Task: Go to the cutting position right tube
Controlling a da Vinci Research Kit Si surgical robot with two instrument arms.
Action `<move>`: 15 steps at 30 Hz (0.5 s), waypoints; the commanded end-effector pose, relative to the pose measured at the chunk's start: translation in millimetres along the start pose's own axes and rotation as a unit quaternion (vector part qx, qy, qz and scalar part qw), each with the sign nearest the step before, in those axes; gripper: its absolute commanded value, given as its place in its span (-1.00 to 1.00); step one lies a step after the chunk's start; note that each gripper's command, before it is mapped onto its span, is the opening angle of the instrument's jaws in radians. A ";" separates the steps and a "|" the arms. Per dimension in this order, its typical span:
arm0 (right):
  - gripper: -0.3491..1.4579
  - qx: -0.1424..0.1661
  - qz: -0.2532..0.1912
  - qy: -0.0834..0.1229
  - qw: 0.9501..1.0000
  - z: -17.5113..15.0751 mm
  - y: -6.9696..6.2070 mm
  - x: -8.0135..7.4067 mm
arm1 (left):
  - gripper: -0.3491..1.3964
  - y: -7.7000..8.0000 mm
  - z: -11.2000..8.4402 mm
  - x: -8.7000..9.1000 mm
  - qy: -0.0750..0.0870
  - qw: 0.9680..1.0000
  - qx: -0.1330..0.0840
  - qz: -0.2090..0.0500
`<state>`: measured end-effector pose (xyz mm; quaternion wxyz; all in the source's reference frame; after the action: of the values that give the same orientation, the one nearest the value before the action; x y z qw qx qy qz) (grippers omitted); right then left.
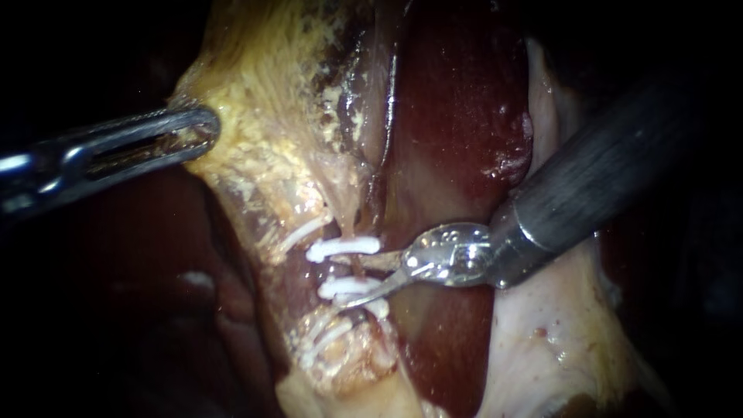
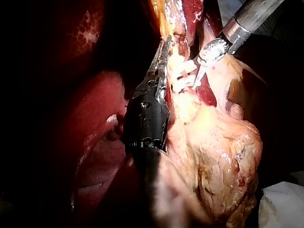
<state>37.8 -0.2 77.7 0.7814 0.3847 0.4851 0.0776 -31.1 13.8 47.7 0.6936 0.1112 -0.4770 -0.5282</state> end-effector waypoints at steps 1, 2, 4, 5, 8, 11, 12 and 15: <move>0.77 0.000 0.011 0.000 1.000 0.2 0.0 0.1 | -1.00 0.0 0.0 0.0 0.000 1.000 0.000 0.000; 0.76 0.005 0.021 0.004 1.000 0.4 0.0 0.2 | -1.00 0.0 0.0 0.0 0.000 1.000 0.000 0.000; 0.74 0.009 0.035 0.008 0.999 0.7 0.0 0.3 | -1.00 0.0 0.0 0.0 0.000 1.000 0.000 0.000; 0.72 0.009 0.042 0.011 0.999 0.9 0.1 0.4 | -1.00 0.0 0.0 0.0 0.000 1.000 0.000 0.000; 0.70 0.007 0.056 0.011 0.998 1.3 0.3 0.6 | -1.00 0.0 0.1 0.0 0.000 1.000 0.000 0.000; 0.68 0.006 0.065 0.012 0.998 1.6 0.5 0.7 | -1.00 0.0 0.1 0.0 0.000 1.000 0.000 0.000; 0.66 0.006 0.068 0.012 0.998 1.7 0.6 0.7 | -1.00 0.0 0.1 0.0 0.000 1.000 0.000 0.000; 0.64 0.005 0.076 0.012 0.997 2.0 0.8 0.7 | -1.00 0.0 0.1 0.0 0.000 1.000 0.000 0.000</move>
<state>40.0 -0.4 78.3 0.7646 0.4252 0.4629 0.1424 -31.1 13.9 47.8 0.6936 0.1111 -0.4773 -0.5280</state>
